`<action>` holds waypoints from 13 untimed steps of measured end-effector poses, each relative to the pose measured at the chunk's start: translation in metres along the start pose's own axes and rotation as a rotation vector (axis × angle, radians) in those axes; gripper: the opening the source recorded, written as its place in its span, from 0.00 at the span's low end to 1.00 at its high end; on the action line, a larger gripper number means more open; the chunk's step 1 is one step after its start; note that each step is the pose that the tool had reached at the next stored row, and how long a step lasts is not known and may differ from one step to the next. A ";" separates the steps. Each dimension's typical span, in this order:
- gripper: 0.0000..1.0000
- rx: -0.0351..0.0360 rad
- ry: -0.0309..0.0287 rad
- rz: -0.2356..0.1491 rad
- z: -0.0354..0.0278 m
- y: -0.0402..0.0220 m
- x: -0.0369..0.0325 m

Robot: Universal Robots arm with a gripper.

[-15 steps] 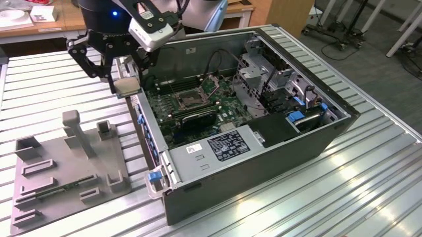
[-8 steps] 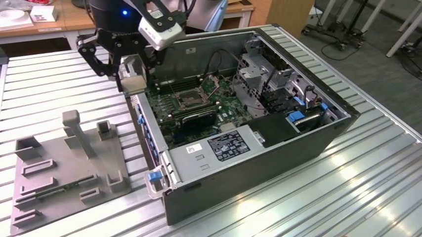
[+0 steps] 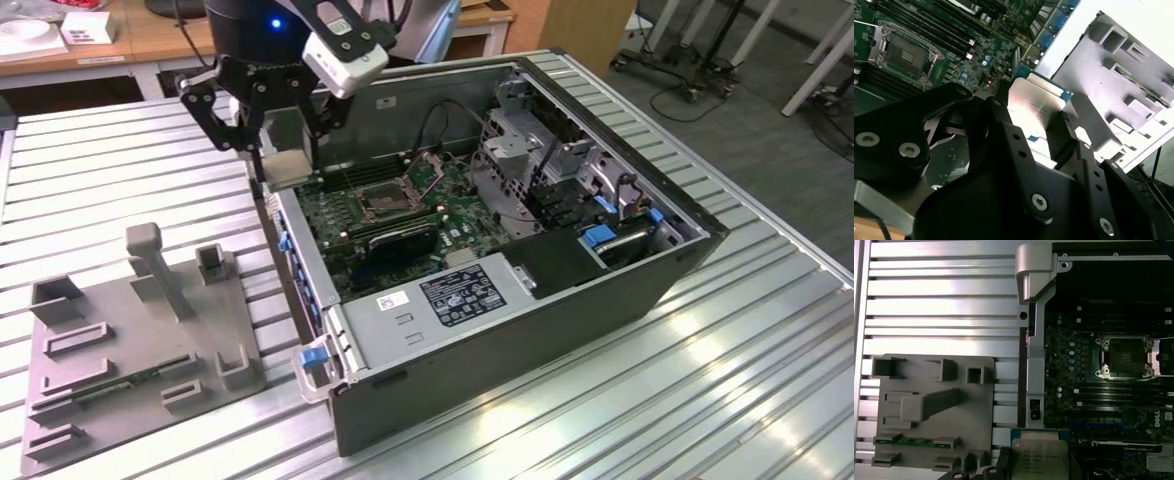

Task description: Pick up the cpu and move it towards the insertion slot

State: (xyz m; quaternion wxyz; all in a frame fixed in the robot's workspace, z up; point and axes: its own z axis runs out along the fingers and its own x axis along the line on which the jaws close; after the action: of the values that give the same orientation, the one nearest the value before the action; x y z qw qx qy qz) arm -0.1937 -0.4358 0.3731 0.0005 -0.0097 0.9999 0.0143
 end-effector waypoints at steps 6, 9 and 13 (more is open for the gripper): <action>0.54 -0.0002 0.0000 0.000 0.0000 -0.0001 -0.0110; 0.54 -0.0002 0.0000 0.000 0.0001 -0.0001 -0.0151; 0.54 -0.0003 0.0000 0.000 0.0000 -0.0001 -0.0161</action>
State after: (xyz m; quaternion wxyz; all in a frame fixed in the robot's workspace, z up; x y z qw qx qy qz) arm -0.1775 -0.4356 0.3731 0.0005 -0.0097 0.9998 0.0144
